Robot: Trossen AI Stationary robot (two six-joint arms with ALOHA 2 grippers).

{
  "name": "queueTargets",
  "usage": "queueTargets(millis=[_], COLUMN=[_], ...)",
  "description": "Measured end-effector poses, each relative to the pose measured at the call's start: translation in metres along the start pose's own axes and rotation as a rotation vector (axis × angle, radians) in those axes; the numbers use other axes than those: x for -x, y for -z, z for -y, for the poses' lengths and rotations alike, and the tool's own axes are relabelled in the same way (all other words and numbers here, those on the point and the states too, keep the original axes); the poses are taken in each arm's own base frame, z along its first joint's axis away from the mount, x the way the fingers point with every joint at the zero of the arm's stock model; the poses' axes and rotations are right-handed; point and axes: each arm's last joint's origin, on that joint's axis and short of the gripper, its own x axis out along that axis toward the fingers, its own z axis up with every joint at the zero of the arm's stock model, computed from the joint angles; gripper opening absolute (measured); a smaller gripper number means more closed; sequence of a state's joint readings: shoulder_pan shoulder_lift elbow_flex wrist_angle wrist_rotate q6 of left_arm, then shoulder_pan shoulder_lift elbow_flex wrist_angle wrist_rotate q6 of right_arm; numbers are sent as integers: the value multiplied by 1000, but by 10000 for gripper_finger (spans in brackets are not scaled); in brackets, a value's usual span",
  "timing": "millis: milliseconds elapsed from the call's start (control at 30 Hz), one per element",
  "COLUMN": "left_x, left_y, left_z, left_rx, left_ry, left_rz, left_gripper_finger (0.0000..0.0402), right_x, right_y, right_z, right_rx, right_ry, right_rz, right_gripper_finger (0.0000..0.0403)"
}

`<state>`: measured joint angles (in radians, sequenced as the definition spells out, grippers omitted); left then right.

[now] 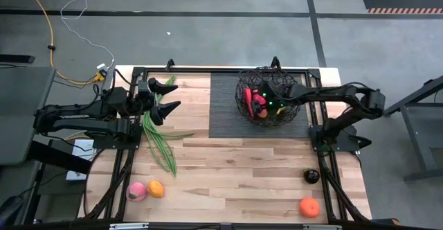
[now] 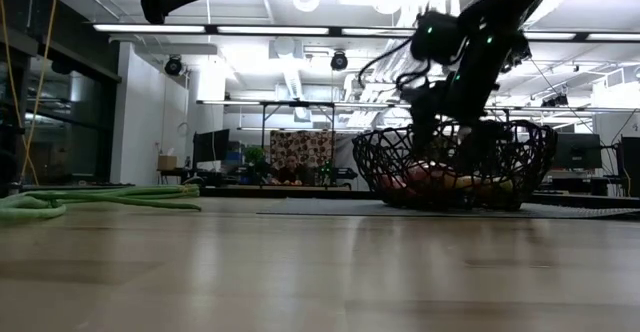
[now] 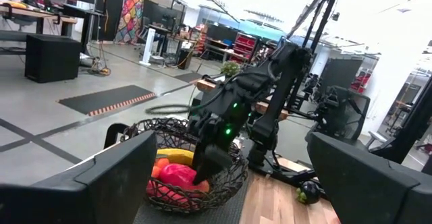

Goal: Build produce basket
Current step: Put the red mango into the black basket, then put the green beans into the black basket

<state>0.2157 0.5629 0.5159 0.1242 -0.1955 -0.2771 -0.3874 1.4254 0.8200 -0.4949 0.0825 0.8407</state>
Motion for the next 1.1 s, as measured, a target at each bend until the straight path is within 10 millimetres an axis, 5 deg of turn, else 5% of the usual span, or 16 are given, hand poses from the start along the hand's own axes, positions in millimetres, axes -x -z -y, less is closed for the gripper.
queueTargets(millis=[200,433,633,800,1100], left_x=[0,0,0,0,0], left_y=[0,0,0,0,0], left_z=[0,0,-2,-2,-2], left_rx=[0,0,0,0,-19], left_ry=[-1,-3,-53,-66,-69], left_rz=[1,1,15,18,18], left_gripper_finger=[374,374,374,374,374], right_x=[47,123,168,186,186], right_y=[-2,6,13,12,10], right_z=[3,1,3,4,1], right_rx=[48,154,288,362,399], right_ry=[-82,-351,-540,-573,-561], right_rz=[140,437,650,807,838], right_gripper_finger=[387,387,387,387,387])
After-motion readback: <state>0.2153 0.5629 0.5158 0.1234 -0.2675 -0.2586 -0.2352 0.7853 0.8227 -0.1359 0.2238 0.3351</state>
